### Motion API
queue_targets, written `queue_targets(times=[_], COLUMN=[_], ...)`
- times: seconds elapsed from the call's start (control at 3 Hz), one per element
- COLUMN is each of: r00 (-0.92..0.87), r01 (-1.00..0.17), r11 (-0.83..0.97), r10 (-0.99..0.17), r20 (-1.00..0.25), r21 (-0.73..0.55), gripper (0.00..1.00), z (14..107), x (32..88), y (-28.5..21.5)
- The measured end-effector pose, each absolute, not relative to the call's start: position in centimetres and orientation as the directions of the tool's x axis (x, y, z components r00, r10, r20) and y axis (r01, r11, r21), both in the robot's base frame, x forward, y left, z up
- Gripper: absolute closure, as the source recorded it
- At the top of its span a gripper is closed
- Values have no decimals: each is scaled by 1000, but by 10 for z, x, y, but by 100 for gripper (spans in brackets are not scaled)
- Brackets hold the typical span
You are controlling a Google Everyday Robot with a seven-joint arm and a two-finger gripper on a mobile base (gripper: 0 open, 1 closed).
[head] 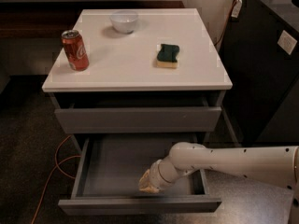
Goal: Place coke can into middle drawer
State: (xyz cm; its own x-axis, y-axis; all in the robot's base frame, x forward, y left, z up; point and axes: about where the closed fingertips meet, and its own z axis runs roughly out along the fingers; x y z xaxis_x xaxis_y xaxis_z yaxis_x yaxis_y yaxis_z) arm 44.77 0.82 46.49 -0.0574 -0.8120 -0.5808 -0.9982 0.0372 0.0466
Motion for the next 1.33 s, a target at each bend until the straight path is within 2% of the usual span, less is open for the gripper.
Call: queue_targets(times=[0.33, 1.33], r00=[-62, 45], r01=[-998, -999], r11=[52, -28], r10=[-811, -807], r20=[-581, -589], r21=[34, -38], gripper=[100, 28], z=[474, 545], x=[460, 463], y=[4, -3])
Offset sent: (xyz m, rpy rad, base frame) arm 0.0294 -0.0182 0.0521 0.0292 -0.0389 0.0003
